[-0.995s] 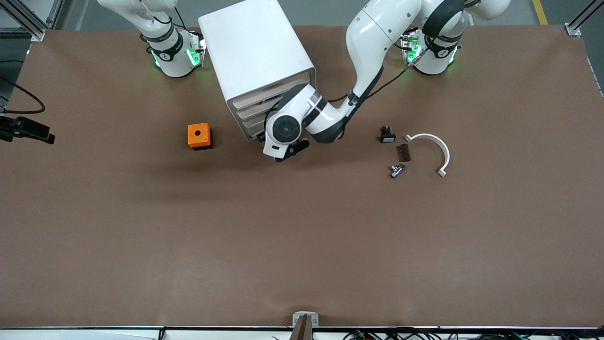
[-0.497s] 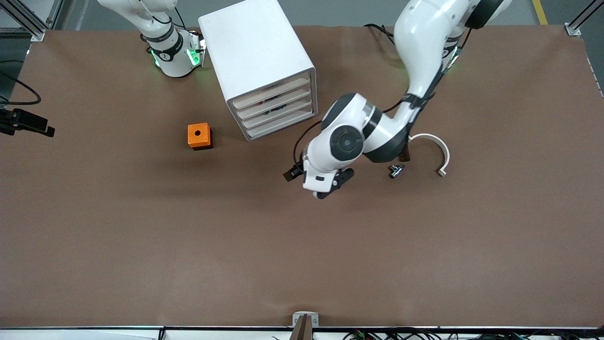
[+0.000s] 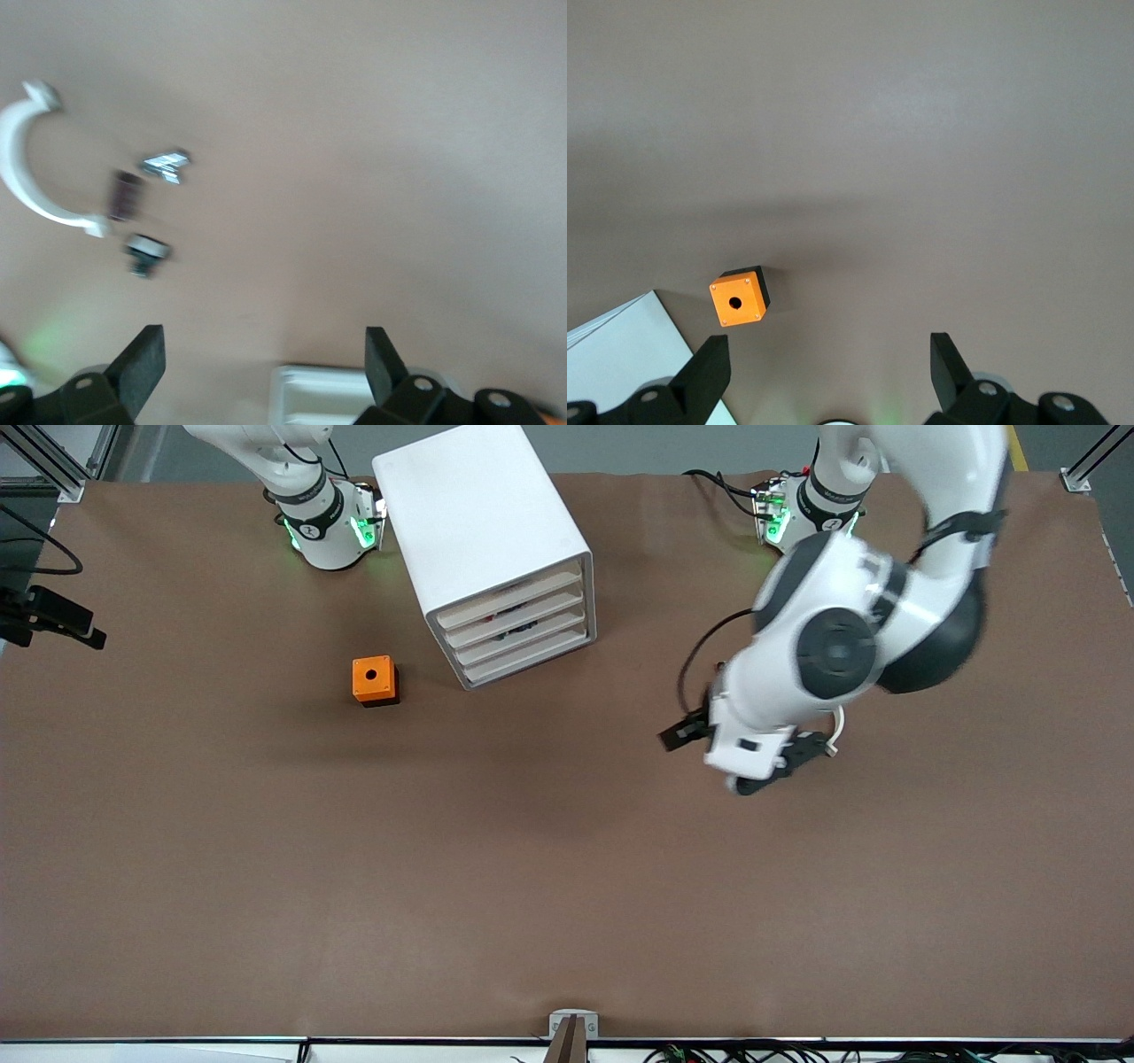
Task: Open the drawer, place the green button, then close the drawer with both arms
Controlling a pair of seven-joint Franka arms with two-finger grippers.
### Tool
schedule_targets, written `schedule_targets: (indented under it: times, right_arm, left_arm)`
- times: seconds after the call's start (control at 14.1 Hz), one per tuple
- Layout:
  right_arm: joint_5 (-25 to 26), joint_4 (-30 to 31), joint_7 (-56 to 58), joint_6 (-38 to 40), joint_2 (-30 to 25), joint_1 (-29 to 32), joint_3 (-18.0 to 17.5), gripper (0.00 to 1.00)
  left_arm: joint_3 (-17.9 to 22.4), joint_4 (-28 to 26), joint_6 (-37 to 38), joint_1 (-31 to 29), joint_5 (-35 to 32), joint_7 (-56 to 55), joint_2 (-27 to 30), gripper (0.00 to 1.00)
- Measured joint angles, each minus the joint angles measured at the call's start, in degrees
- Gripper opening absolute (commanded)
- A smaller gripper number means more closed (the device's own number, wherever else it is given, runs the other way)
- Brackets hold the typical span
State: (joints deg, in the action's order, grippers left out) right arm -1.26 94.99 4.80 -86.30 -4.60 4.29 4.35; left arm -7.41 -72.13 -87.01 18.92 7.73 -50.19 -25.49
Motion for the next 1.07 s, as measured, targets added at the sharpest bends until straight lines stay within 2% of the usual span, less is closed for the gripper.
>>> schedule_targets:
  times: [0.21,0.43,0.78,1.07]
  right_arm:
    - [0.0,0.3,0.0,0.5,-0.5,0.1,0.0,1.00]
    - [0.0,0.1,0.0,1.0,-0.8,0.2,0.1,1.00]
    - [0.0,0.0,0.0,1.1,-1.2,0.2,-0.5,1.00]
    - [0.0,-0.1,0.0,0.8,-1.6,0.2,-1.2,1.00]
  left_arm:
    - [0.0,-0.4,7.2,-8.2,0.0,14.9,4.8,0.99]
    - [0.0,-3.8,9.1,-13.4,-0.5,25.5,8.3,0.99]
    - [0.6,-12.7,8.4,-19.0,-3.8,41.0,14.8,0.99]
    - [5.5,-21.9,0.4,-18.0,-4.2,48.3,20.6,0.99]
